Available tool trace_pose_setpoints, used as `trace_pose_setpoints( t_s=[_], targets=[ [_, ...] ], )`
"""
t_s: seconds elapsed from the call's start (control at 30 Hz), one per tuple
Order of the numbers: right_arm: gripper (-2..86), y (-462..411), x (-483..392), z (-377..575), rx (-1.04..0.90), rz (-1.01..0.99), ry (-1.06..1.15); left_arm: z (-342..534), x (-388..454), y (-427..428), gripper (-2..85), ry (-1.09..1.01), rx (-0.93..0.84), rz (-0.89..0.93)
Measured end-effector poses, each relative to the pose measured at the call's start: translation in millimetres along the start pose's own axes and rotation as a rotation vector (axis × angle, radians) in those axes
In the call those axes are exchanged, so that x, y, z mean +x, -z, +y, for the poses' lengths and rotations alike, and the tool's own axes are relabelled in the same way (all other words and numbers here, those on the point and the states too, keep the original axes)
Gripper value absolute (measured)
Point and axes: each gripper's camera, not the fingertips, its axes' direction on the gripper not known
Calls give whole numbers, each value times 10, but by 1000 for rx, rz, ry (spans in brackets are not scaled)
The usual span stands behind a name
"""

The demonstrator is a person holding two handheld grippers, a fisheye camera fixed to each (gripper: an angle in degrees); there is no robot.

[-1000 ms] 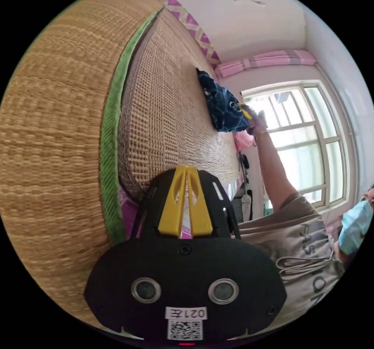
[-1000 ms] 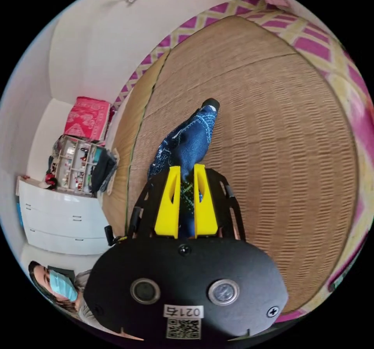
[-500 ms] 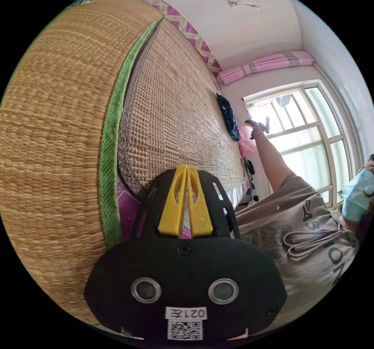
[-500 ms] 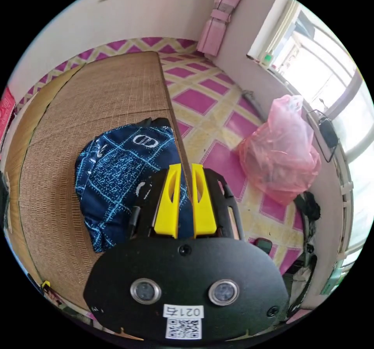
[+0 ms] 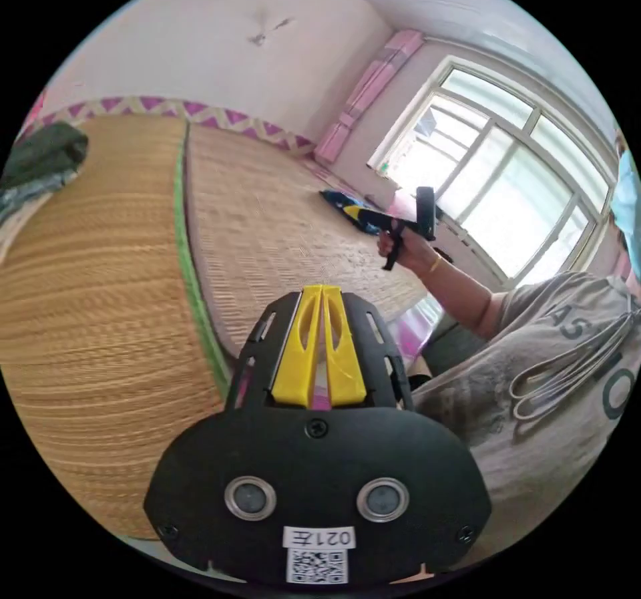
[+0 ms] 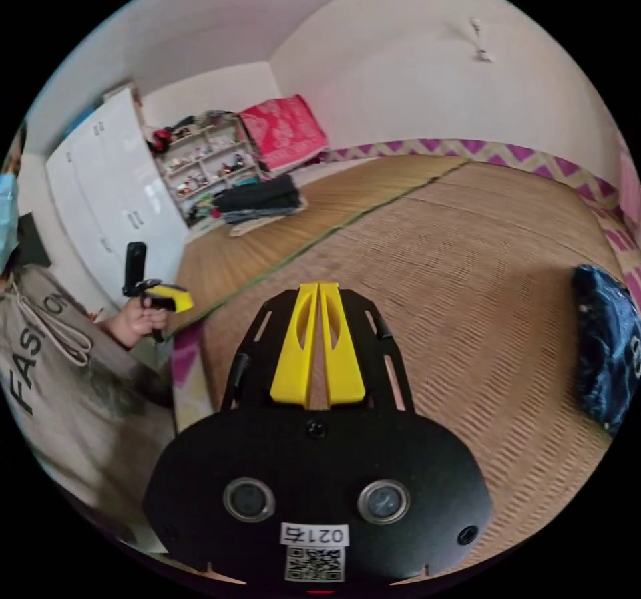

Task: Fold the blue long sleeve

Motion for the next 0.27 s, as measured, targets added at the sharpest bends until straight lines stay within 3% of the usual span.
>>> trace_pose_setpoints(
  t_s=[0.13,0.27],
  targets=[
    [-7,-776,-1330,-863,-118,-29,303,45,-465,849,-10,-16,16,-65],
    [0,-1430,-2261,-1793,-163,-15,535,222,-1067,1754,-10,-34,133,-316]
  ],
)
